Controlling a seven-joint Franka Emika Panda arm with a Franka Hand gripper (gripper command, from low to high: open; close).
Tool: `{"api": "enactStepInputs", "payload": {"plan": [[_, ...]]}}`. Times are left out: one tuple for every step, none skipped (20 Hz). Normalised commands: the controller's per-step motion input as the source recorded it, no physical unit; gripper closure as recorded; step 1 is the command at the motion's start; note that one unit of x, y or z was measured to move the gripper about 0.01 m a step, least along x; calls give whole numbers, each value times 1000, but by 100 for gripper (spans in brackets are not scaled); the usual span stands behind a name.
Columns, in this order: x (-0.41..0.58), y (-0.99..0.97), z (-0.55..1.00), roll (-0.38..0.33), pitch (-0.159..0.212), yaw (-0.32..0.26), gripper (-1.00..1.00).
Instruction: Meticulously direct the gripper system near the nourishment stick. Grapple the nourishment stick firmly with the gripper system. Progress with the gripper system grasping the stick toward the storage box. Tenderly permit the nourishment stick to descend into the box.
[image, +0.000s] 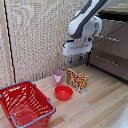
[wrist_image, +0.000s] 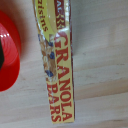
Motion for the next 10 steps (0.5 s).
{"api": "enactStepInputs", "payload": {"plan": [[-111, -46, -346, 0, 36, 136, -100], [-120, -46, -346, 0, 35, 129, -100], [-123, -49, -351, 0, 28, 117, -100], [-134, -49, -369, 0, 26, 111, -100], [-137, -43, -374, 0, 21, 111, -100], [-126, -46, -380, 0, 21, 111, -100], [-111, -60, -389, 0, 18, 111, -100], [-89, -129, -394, 0, 18, 104, -100], [-94, -154, -394, 0, 12, 100, -100], [-80, -200, -397, 0, 5, 99, -100]]}}
